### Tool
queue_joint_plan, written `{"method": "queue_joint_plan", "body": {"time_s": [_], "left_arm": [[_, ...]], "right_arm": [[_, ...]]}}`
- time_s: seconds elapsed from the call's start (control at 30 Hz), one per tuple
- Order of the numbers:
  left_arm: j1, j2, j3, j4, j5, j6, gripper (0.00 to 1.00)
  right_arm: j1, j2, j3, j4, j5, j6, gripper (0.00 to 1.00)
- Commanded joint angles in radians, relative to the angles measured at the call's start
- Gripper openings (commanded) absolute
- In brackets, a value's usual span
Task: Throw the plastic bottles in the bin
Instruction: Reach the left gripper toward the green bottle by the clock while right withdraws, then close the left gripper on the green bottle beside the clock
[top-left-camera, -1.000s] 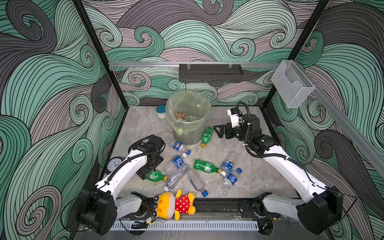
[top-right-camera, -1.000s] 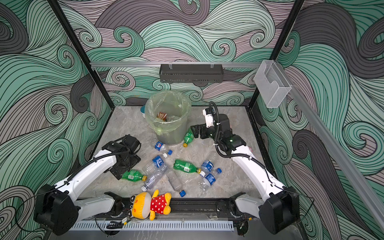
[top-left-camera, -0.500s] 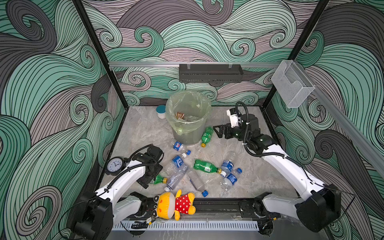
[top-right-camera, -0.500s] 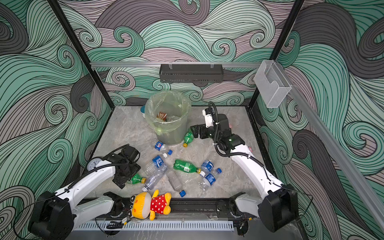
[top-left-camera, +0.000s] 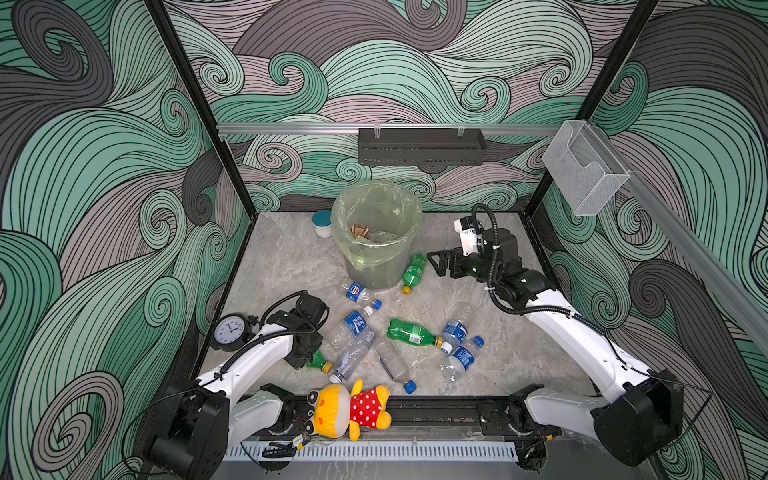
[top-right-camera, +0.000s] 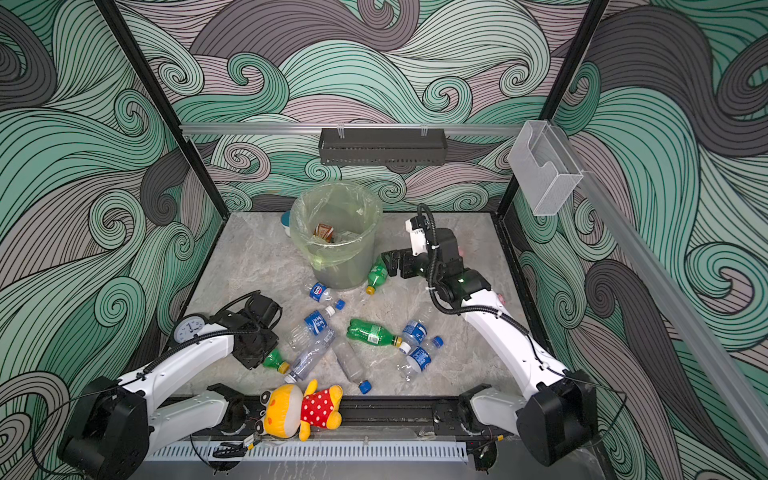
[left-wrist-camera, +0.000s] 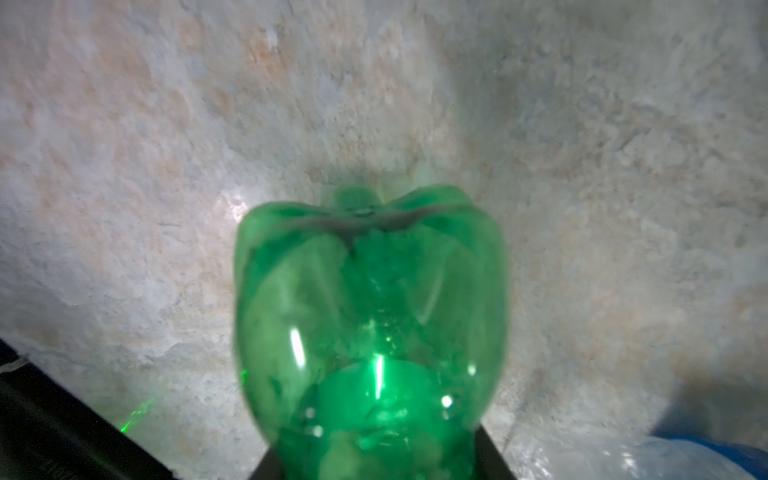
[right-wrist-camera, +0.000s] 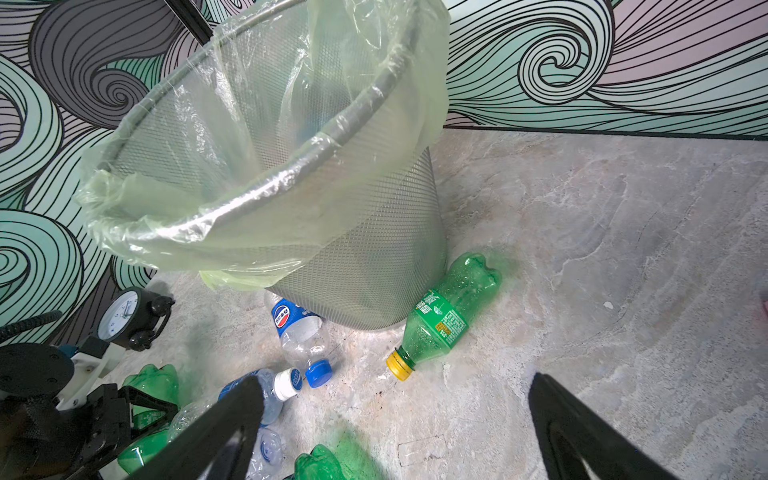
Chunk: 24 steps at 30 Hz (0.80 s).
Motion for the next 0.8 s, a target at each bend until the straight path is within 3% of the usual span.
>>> {"method": "queue_joint_plan", "body": {"time_s": [0.0, 0.27, 0.43, 0.6, 0.77], "left_arm": [[0.001, -0.048, 0.022, -0.008, -0.06, 0.066, 0.35], [0.003, -0.281, 0.038, 0.084, -0.111, 0.35, 0.33], [0.004, -0.382, 0.107, 0.048, -0.151, 0.501, 0.34], [0.006, -0.348, 0.216, 0.011, -0.116, 0.668, 0.34], [0.006, -0.25, 0.368, -0.063, -0.011, 0.838, 0.34]], "right_arm": [[-0.003, -0.027, -0.012, -0.011, 0.021, -0.012, 1.0], [-0.003, -0.06, -0.032, -0.074, 0.064, -0.054, 1.0], [-0.003, -0.097, -0.049, -0.108, 0.113, -0.09, 1.0], [-0.003, -0.115, -0.075, -0.152, 0.125, -0.1, 1.0], [-0.004, -0.14, -0.096, -0.19, 0.171, -0.115, 1.0]]}}
